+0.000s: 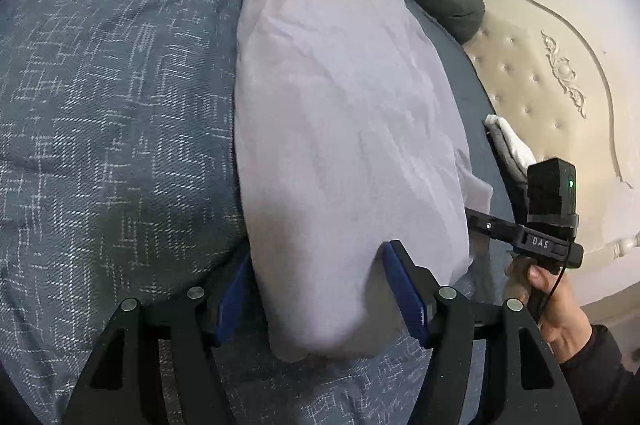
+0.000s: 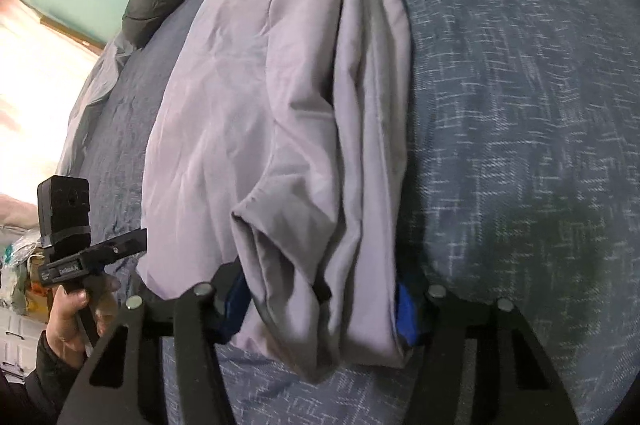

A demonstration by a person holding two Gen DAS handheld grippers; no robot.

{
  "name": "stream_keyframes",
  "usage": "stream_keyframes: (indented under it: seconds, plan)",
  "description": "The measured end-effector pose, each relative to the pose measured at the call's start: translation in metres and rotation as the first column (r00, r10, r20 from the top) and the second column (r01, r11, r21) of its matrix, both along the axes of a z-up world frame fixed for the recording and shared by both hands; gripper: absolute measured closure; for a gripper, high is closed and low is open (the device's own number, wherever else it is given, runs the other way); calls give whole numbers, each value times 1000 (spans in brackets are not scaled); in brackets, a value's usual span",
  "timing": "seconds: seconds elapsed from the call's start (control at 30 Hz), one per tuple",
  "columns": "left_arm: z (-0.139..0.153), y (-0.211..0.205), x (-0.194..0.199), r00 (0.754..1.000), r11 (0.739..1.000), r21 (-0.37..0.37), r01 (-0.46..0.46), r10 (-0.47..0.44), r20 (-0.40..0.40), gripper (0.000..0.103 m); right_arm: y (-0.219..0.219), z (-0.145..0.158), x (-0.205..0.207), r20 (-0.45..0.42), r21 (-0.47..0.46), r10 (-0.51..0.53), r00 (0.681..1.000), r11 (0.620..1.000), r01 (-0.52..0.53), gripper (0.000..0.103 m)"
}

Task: Fold clothes
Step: 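Close the right tool on the jacket's end, then lift the jacket's end with the right tool and fold it toward the collar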

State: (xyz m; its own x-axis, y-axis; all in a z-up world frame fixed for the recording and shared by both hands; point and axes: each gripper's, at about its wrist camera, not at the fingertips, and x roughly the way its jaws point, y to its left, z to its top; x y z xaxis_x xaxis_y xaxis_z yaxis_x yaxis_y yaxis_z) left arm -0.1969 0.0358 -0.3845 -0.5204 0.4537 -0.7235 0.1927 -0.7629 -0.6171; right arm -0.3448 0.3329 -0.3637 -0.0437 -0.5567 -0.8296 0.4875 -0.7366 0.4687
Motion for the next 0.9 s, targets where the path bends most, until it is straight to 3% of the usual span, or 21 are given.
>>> stream_keyframes:
  seconds: [0.1,0.27,0.4,0.5,0.6,0.77,0.9]
  plan:
    - [-1,-1,-4,1000,1000,11,2,-2,3,34,-6,-2,-4,14,-19,11,1000,1000,-11,44]
    - [9,3,0,1000,1000,3,14,-14,-13,41,-15,7,-3,-4,-37,50,999,998,-51,67]
    - [4,4,-1,1000,1000,5,24,-24,12,41,-18,-1,-5,15,-26,47,999,999,-47,68]
    - [-11,-1,-5,1000,997,81,13,-15,20,39,-22,-6,-6,28,-26,43,999,999,-42,65]
    - [-10,-1,-6,1000,996,80,25,-26,16,40,-25,-6,-7,33,-41,43,999,998,-41,65]
    - [12,4,-4,1000,999,36,24,-24,-10,59,-22,14,-4,0,-91,36,999,995,-35,78]
    - [40,11,-3,999,1000,-15,23,-23,-42,63,-18,44,0,-62,-121,63,996,990,-70,83]
